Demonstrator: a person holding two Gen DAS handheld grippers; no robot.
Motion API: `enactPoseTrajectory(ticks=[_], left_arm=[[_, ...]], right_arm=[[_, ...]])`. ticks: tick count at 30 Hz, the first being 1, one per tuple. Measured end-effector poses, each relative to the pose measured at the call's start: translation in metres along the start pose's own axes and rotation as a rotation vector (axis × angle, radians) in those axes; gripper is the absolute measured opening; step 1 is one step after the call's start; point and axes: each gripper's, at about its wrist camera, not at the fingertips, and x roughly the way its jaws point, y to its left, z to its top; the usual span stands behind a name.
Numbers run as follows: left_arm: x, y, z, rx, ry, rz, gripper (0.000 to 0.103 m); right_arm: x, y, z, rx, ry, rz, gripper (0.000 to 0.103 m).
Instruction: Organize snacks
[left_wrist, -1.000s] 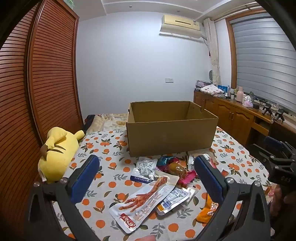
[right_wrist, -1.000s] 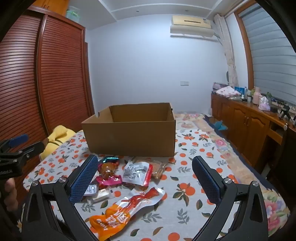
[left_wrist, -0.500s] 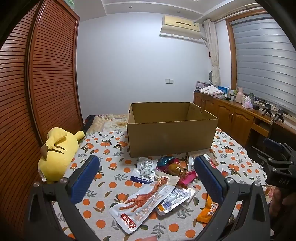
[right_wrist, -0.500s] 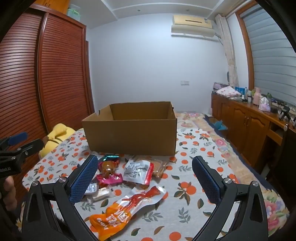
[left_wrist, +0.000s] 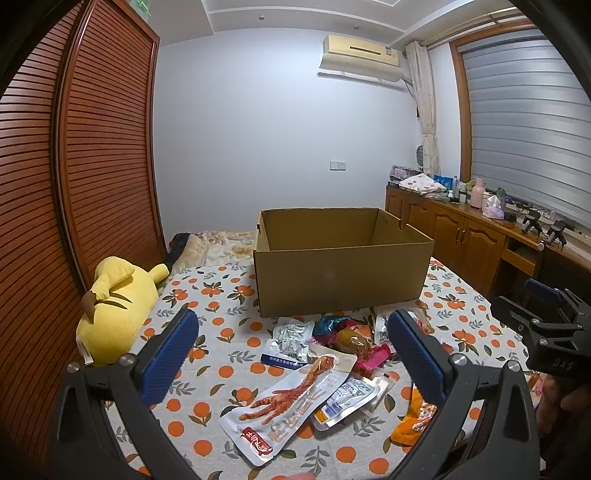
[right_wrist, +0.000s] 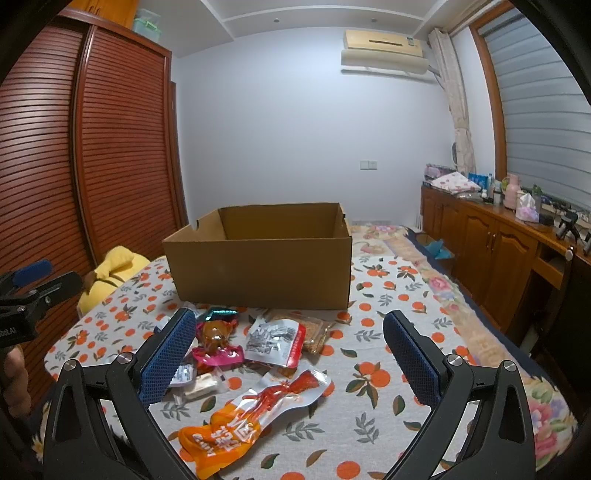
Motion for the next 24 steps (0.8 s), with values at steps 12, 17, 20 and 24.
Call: enactPoseTrajectory(ticks=[12,17,20,24], left_arm=[[-0.0007,-0.0004,-0.0003,0.001,-0.002,0.001,0.103],[-0.0007,-0.0003,-0.0009,0.000,-0.004,0.001,0.103],[-0.0009,0.0000,-0.0008,0.001,-0.005,0.002,0.103],[-0.0015,0.0006,0.0017,0.000,-0.004,0.000,0.103]], right_arm=[[-0.0003,0.0000,-0.0003,0.000,0.000,0.001,0.103],[-0.0003,-0.0002,-0.0004,0.002,0.001,0.001,0.103],[-0.0005,-0.0005,0.0005,0.002,0.001,0.001,0.103],[-0.0007,-0.0007,0.0000,0.002,-0.001,0.002,0.103]])
